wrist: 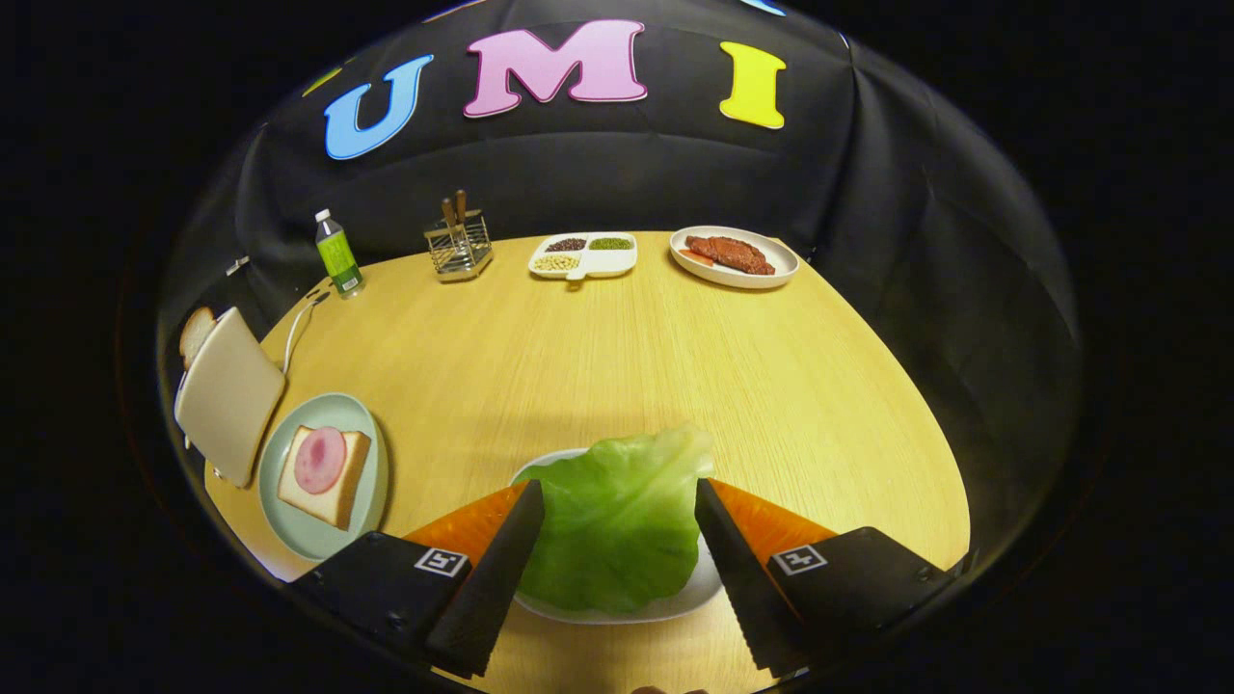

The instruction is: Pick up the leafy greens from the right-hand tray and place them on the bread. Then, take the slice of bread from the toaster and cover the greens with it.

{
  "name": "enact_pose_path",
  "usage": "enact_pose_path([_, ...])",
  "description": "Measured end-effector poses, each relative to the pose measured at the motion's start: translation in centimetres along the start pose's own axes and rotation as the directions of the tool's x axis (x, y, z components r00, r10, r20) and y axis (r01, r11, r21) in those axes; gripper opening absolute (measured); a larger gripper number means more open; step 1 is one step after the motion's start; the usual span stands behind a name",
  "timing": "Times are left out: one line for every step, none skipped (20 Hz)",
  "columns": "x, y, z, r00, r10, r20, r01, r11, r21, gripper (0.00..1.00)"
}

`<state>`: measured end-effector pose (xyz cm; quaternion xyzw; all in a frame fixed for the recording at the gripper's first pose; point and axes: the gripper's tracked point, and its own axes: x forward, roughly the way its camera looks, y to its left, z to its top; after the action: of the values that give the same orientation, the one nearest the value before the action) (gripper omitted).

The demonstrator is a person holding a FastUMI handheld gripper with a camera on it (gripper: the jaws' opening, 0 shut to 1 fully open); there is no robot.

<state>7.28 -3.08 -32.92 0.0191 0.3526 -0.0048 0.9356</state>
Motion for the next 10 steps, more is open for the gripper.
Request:
enact_pose_path([0.4,0.0,-0.5,1.0,0.001,-0.009,-0.001,1.0,-0.001,0.98])
enact_pose_path([0.7,0.0,-0.9,1.0,0.003,-0.013,-0.003,1.0,-0.008,0.98])
enact_pose_path([1.0,-0.1,-1.2,1.0,0.001,-0.014,-0.002,1.0,-0.02,0.98])
enact_pose_path([1.3,-0.1,-1.5,1.0,0.004,-0.018,-0.004,1.0,-0.026,0.98])
enact_pose_path([1.5,-0.1,-1.8,1.0,0.009,-0.023,-0.01,1.0,-0.026,0.98])
enact_pose_path([1.7,-0.2,-2.2,0.999,0.011,-0.034,-0.012,1.0,-0.028,0.98])
enact_pose_path([1.6,-0.2,-2.8,0.998,0.019,-0.062,-0.021,0.999,-0.026,0.98])
enact_pose_path([1.6,-0.1,-2.2,0.999,0.018,-0.041,-0.019,1.0,-0.02,0.98])
enact_pose_path([1.8,-0.1,-2.7,0.998,0.02,-0.062,-0.021,1.0,-0.023,0.98])
enact_pose_path([1.9,0.0,-2.6,0.999,0.018,-0.051,-0.019,1.0,-0.021,0.98])
